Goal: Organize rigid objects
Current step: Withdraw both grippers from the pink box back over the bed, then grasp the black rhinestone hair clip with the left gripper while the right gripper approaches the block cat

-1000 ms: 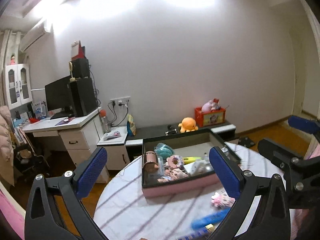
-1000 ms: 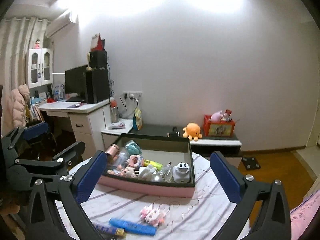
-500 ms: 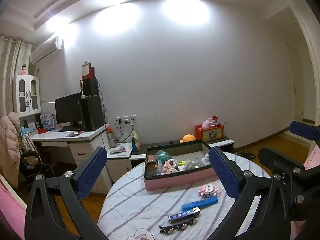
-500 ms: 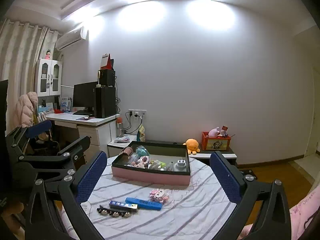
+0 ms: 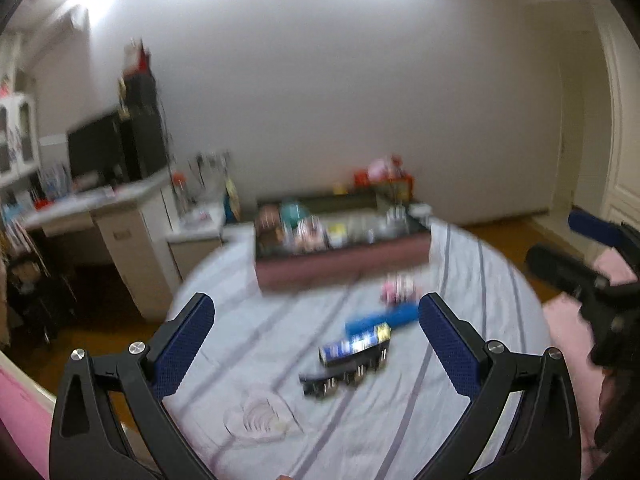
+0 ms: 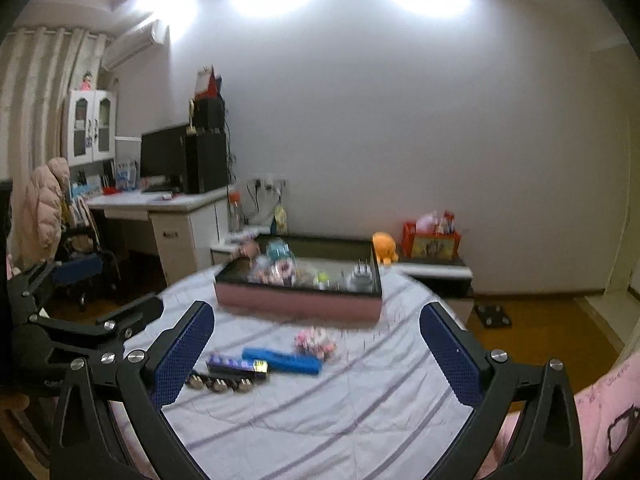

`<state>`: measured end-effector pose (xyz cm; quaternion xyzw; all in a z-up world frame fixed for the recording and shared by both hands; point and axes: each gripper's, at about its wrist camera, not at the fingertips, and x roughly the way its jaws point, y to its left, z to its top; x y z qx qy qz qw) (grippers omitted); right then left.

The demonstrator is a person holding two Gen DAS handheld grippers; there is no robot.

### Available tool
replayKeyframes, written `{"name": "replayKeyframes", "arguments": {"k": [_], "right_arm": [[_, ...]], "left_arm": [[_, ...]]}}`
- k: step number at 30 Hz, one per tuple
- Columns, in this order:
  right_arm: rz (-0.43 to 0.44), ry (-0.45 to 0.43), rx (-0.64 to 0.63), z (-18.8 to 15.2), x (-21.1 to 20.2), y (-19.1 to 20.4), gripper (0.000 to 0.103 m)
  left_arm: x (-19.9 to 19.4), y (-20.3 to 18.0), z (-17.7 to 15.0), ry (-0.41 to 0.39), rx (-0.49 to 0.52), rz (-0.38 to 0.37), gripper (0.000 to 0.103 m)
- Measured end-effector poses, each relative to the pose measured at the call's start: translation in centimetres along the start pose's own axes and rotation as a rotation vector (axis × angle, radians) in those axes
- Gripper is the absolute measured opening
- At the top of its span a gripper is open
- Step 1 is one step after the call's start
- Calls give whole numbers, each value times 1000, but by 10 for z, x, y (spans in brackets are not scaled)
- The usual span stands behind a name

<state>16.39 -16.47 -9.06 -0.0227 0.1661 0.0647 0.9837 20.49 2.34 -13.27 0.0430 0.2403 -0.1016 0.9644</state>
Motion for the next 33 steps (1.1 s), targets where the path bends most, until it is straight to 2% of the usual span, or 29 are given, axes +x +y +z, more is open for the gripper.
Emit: {"name": "replayKeyframes", "arguments": {"k": [4, 9, 12, 20, 22, 24, 25, 33], "right_arm": [[-7, 89, 21, -21, 27, -9, 103], [0, 206, 67, -48, 60, -22, 103], [-2, 249, 82, -57, 73, -28, 103], [6, 307, 115, -66, 95, -39, 103], [3, 318, 116, -67, 99, -40, 103], [5, 324, 116, -67, 101, -39, 103], [6, 326, 116, -66, 101, -39, 103], [7, 344, 99, -64, 102, -29, 103]], "left_arm": [[43, 2, -32, 158, -20, -49, 103], [85, -9, -56, 276, 10, -86, 103], [103, -12, -63, 329, 27, -76, 103], [126, -11, -57, 377, 27, -96, 103], [128, -10, -57, 388, 16, -91, 98], [126, -9, -57, 378, 6, -96, 83], [123, -8, -57, 377, -2, -98, 80], [110, 2, -61, 369, -33, -68, 80]]}}
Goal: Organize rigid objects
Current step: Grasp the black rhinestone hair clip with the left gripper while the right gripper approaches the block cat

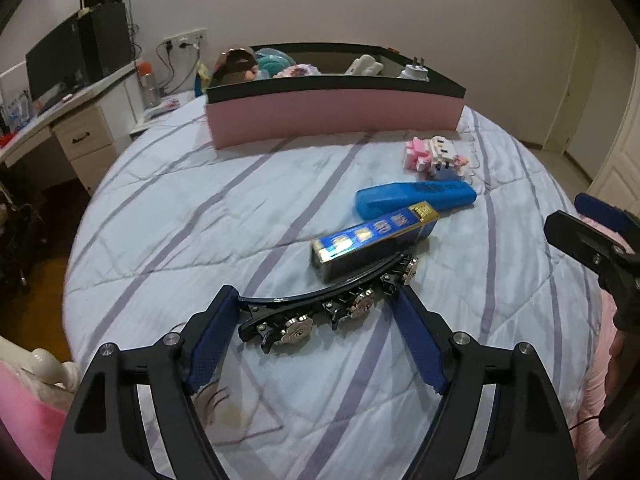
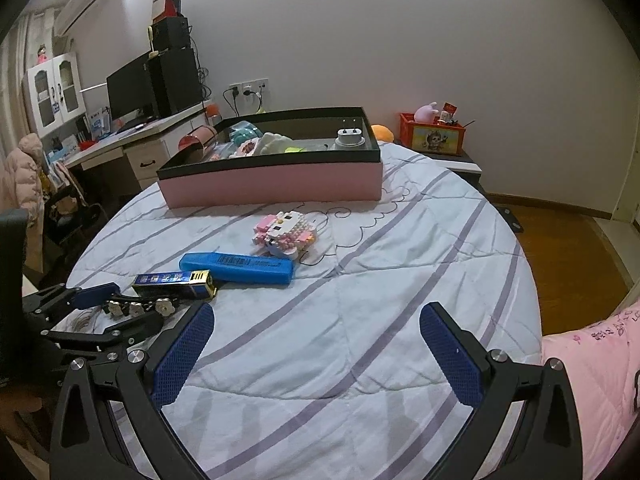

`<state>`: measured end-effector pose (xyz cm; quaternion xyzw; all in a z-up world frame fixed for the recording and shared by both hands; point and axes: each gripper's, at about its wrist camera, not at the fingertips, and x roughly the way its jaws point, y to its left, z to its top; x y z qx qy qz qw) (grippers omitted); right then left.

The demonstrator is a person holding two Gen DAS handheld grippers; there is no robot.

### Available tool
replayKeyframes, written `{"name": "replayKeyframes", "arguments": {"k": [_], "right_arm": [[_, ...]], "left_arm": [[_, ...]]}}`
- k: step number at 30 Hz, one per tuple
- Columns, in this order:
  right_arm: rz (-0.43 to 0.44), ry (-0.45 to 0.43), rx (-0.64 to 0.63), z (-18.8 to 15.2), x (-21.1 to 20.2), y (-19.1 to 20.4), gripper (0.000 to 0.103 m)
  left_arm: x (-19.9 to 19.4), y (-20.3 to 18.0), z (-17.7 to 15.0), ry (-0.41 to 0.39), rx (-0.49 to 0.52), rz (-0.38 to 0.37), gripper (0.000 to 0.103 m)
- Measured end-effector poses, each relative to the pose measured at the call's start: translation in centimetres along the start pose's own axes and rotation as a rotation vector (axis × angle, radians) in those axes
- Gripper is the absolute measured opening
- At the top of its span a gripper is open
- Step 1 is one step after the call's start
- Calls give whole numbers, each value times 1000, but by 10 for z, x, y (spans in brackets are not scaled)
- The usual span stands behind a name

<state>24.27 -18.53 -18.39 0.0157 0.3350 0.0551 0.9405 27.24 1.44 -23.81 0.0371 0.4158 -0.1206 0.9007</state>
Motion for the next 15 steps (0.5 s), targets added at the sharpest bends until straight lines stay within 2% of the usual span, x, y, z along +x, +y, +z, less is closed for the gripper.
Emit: {"name": "replayKeyframes", "arguments": {"k": [3, 8, 15], "right_arm": [[-11, 10, -20, 1, 3, 4, 103], [-35, 40, -42, 5, 17, 9, 103], [-90, 72, -63, 22, 46, 14, 103]], "left_arm": [[-9, 9, -6, -2, -25, 26, 80], [-20, 33, -11, -16, -79, 143, 80], [-21, 47, -5, -40, -122, 156, 80]]}}
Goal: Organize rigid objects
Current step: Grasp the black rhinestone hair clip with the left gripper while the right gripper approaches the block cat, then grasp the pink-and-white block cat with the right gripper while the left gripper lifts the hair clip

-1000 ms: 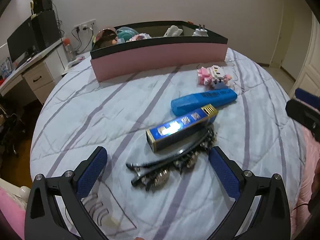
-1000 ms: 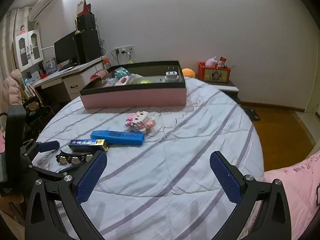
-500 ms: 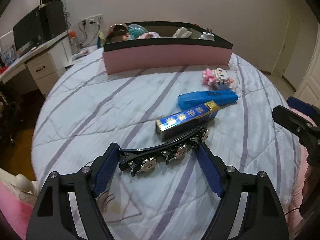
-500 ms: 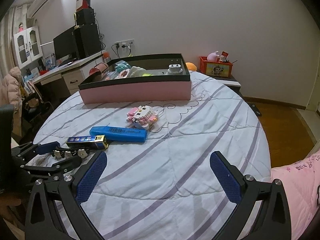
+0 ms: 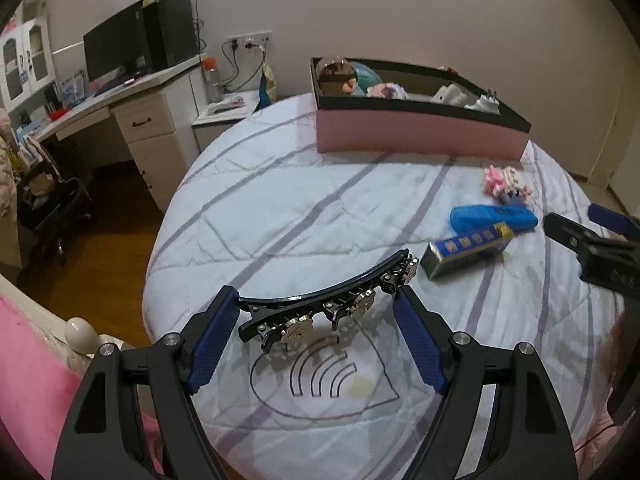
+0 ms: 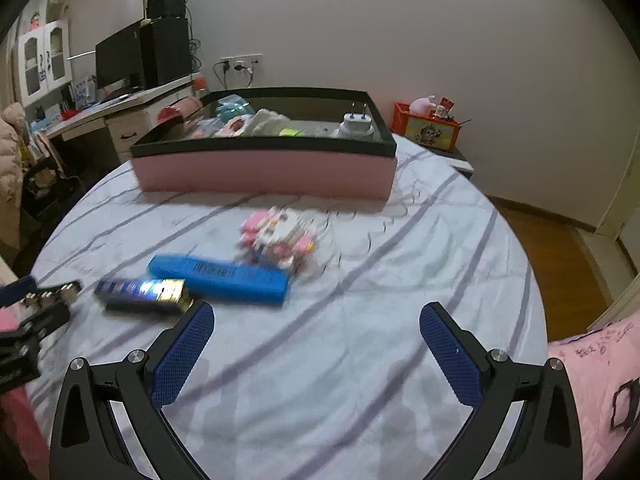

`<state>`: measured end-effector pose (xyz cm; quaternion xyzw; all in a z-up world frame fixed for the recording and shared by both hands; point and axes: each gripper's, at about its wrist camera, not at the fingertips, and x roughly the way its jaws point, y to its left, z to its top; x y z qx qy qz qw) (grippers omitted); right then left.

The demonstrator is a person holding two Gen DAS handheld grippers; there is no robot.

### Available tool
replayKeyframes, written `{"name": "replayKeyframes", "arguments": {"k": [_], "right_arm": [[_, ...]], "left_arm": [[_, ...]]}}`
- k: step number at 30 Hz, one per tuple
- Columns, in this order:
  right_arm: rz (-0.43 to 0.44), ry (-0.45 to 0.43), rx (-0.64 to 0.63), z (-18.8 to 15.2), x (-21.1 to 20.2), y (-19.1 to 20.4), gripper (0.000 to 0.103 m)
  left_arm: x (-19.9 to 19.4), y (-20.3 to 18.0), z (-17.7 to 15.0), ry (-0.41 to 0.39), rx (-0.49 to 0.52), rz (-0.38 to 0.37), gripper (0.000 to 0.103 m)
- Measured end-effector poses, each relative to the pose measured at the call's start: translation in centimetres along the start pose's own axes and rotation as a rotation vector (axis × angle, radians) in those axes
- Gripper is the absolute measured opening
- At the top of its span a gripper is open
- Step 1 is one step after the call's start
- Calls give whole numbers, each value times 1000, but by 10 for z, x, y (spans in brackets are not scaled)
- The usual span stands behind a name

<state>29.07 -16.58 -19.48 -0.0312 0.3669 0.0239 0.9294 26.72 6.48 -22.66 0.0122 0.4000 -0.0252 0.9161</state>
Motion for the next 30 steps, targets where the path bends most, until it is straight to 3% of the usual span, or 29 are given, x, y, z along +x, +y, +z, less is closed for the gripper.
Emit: {"name": "replayKeyframes", "arguments": {"k": [8, 12, 16, 19, 23, 30], "right_arm": [[45, 39, 12, 36, 41, 3, 102], [64, 89, 7, 38, 62, 8, 90], [72, 112, -4, 38, 71, 11, 64], [63, 111, -19, 40, 71, 12, 60], [62, 55, -7, 39, 57, 8, 60], [92, -136, 21, 33, -20, 15, 61]], "left_arm": [[12, -3, 24, -9, -3, -7, 80], [20, -8, 38, -10, 9, -13, 80], [28, -14, 47, -5, 24, -18, 80], [26, -18, 51, -16, 27, -21, 80], [16, -24, 56, -50, 25, -16, 80], [-22, -40, 67, -160, 29, -3, 80]]}}
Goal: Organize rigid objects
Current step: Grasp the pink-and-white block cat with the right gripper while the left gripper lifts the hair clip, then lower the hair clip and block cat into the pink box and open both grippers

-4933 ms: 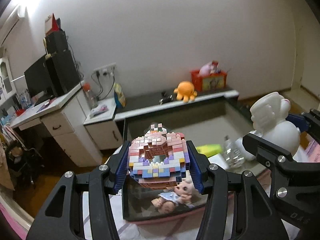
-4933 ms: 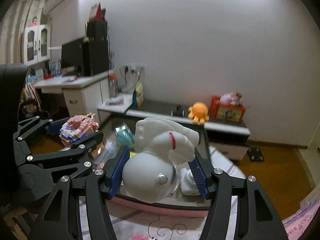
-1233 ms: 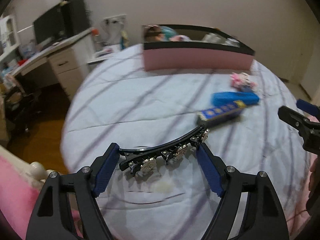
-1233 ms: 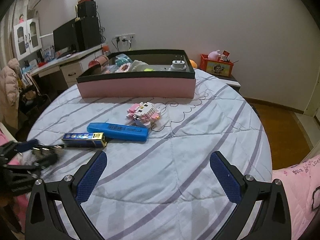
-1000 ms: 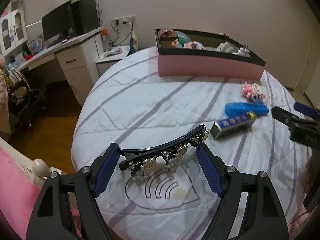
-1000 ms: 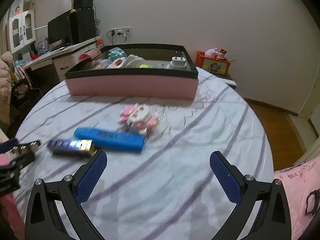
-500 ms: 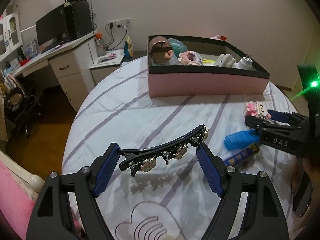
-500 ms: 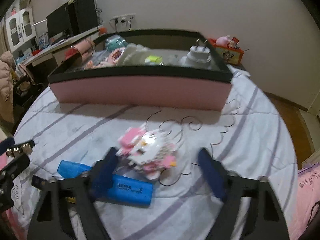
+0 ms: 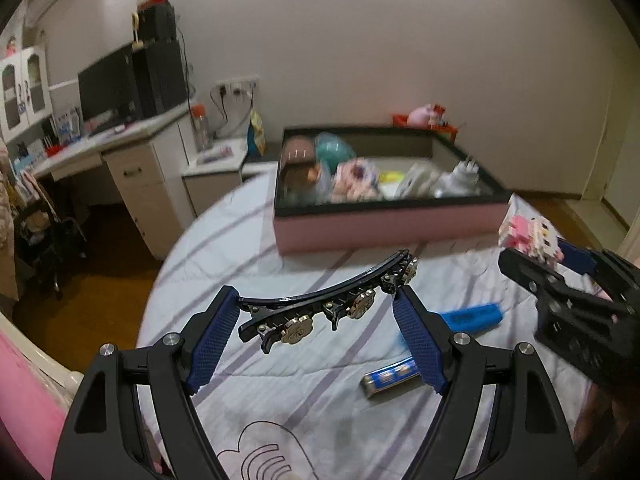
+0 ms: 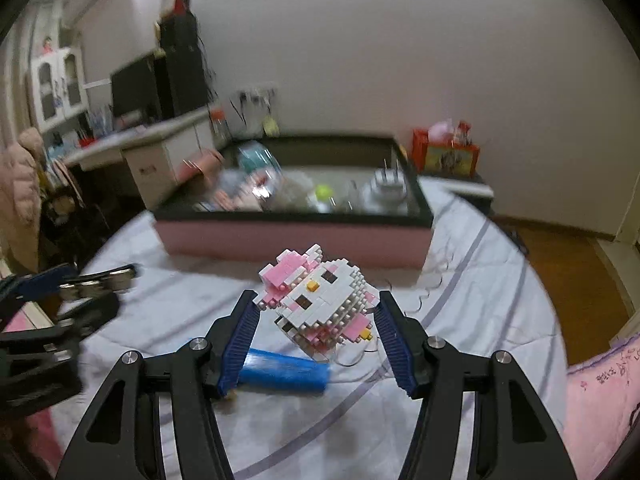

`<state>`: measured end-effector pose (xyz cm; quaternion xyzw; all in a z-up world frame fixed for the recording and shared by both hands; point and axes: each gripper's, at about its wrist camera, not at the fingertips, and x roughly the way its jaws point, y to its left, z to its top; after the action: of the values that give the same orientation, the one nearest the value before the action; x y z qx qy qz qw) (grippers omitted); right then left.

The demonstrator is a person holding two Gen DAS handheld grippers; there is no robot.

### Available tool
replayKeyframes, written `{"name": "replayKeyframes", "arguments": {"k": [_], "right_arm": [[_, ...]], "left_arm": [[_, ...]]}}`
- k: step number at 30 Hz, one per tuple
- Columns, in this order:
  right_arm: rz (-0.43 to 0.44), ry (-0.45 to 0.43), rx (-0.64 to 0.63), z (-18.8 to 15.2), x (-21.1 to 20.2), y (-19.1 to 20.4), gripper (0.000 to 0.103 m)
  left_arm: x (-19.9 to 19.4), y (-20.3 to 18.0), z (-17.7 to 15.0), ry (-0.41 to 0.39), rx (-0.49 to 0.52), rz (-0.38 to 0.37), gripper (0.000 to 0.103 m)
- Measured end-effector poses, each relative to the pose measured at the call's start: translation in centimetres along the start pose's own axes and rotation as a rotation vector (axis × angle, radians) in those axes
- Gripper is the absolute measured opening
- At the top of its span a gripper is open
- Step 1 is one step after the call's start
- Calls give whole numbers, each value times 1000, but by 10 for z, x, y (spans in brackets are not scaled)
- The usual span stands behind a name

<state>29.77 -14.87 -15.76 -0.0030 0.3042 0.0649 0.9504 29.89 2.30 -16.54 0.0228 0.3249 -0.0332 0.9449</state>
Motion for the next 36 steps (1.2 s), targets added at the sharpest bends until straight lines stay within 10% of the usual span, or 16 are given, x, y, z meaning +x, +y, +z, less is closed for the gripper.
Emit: {"name": "replayKeyframes", "arguments": {"k": [20, 36], "right_arm": [[-55, -328, -31, 25, -148, 18, 61], [-94, -481, -55, 39, -202, 27, 61]], "left_arm": [[-148, -36, 26, -406, 53, -3, 80], [-195, -38, 37, -574, 57, 15, 80]]}}
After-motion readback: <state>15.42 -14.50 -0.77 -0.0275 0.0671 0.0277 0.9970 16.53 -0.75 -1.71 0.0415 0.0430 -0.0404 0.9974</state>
